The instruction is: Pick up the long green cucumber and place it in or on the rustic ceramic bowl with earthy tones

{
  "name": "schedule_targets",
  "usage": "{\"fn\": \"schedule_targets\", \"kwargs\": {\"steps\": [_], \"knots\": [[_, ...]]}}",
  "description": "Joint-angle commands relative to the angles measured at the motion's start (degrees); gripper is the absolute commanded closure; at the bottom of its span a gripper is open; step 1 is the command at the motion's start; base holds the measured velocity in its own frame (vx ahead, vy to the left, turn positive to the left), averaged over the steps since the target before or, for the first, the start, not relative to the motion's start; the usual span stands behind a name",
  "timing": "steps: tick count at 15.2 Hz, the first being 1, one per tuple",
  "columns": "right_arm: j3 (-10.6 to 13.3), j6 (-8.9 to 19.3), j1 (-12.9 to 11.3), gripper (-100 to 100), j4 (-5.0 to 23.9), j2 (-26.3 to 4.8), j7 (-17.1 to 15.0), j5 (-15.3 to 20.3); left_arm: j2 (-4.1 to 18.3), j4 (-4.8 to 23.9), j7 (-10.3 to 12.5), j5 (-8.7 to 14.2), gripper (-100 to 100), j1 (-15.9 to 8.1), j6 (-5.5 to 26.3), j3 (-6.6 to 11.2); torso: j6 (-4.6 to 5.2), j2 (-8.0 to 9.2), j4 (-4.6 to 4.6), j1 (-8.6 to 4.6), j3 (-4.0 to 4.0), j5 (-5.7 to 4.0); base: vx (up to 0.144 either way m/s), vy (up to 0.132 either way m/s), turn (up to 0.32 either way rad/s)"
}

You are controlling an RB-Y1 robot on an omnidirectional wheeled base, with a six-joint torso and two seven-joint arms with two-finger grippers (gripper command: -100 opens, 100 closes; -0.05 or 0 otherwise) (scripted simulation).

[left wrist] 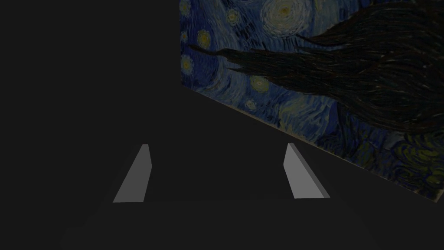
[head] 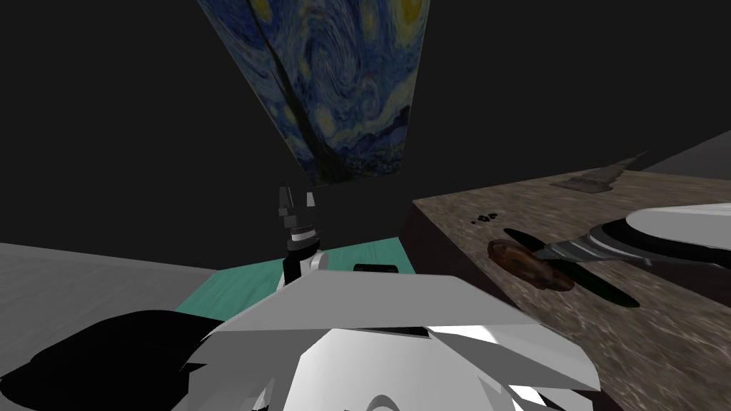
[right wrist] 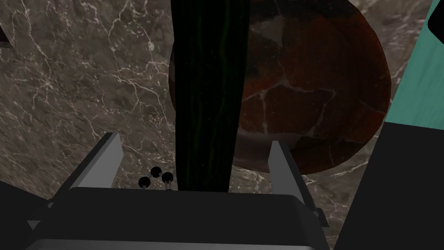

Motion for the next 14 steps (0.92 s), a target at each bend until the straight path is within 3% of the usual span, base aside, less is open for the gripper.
{"fn": "schedule_targets", "kwargs": {"steps": [1, 10, 14], "knots": [[0.0, 0.0, 0.0, -100, 0.0, 0.0, 0.0, 0.0, 0.0, 0.0, 0.0, 0.0, 0, 0.0, 0.0, 0.0, 0.0, 0.0, 0.0, 0.0, 0.0, 0.0, 0.0, 0.0, 0.0], [1.4, -6.1, -5.2, -100, 1.2, 5.8, 7.3, -4.4, 0.0, 0.0, 0.0, 0.0, 0, 0.0, 0.0, 0.0, 0.0, -0.08, -0.02, -0.14, -0.04, -0.03, 0.018, -0.021, 0.068], [1.2, -5.5, -4.7, -100, 1.0, 5.4, 6.7, -4.0, 0.0, 0.0, 0.0, 0.0, 0, 0.0, 0.0, 0.0, 0.0, -0.03, -0.01, -0.06, -0.02, -0.02, 0.004, -0.005, 0.006]]}}
